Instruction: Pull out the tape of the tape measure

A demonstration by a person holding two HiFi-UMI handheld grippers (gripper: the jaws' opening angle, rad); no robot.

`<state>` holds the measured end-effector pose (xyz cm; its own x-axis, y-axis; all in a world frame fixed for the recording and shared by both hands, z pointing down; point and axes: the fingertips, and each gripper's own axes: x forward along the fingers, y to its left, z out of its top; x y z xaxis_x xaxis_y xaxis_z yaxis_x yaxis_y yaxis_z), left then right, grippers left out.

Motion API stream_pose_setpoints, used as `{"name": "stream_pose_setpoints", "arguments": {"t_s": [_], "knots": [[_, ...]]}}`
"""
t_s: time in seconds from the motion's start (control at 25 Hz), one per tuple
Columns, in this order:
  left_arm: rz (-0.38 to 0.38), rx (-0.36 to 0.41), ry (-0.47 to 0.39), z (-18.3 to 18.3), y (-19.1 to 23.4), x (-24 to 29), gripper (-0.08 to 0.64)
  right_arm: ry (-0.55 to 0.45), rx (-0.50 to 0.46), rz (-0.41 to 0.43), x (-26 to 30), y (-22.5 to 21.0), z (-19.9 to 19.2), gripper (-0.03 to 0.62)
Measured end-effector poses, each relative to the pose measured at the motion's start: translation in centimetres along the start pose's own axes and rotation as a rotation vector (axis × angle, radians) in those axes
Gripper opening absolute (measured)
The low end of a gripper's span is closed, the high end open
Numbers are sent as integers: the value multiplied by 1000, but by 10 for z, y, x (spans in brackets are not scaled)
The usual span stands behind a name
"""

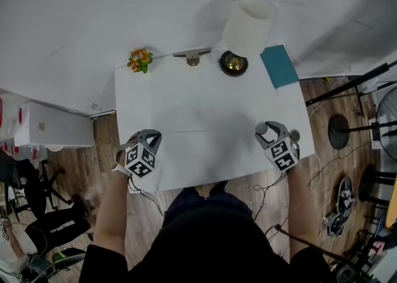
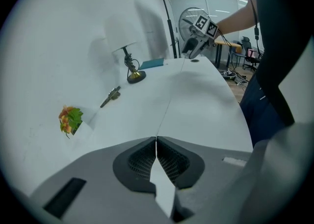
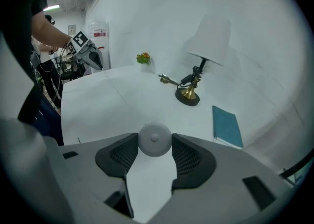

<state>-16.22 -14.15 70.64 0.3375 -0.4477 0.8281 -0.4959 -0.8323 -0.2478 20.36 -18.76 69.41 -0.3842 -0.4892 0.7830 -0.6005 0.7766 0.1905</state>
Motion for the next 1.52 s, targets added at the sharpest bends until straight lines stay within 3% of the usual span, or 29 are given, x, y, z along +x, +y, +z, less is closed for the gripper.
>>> {"name": "stream_pose_setpoints", "arguments": {"t_s": [0.2, 0.8, 0.92, 1.12, 1.36, 1.52], "knots": [[-47, -12, 61, -20, -17, 18, 11, 65, 14, 70, 26, 20, -29, 221], [-111, -68, 138, -53, -40, 54, 11, 95, 83, 180, 60, 44, -62, 222], [-135, -84, 154, -55, -44, 54, 12, 100, 102, 183, 60, 44, -63, 224], [-137, -90, 156, -55, -43, 53, 118, 82, 108, 176, 57, 44, -57, 259], [-134, -76, 148, -54, -46, 47, 133, 47, 106, 153, 49, 44, -45, 261], [-118, -76, 140, -52, -45, 37, 135, -10, 200, 126, 38, 34, -32, 244]]}}
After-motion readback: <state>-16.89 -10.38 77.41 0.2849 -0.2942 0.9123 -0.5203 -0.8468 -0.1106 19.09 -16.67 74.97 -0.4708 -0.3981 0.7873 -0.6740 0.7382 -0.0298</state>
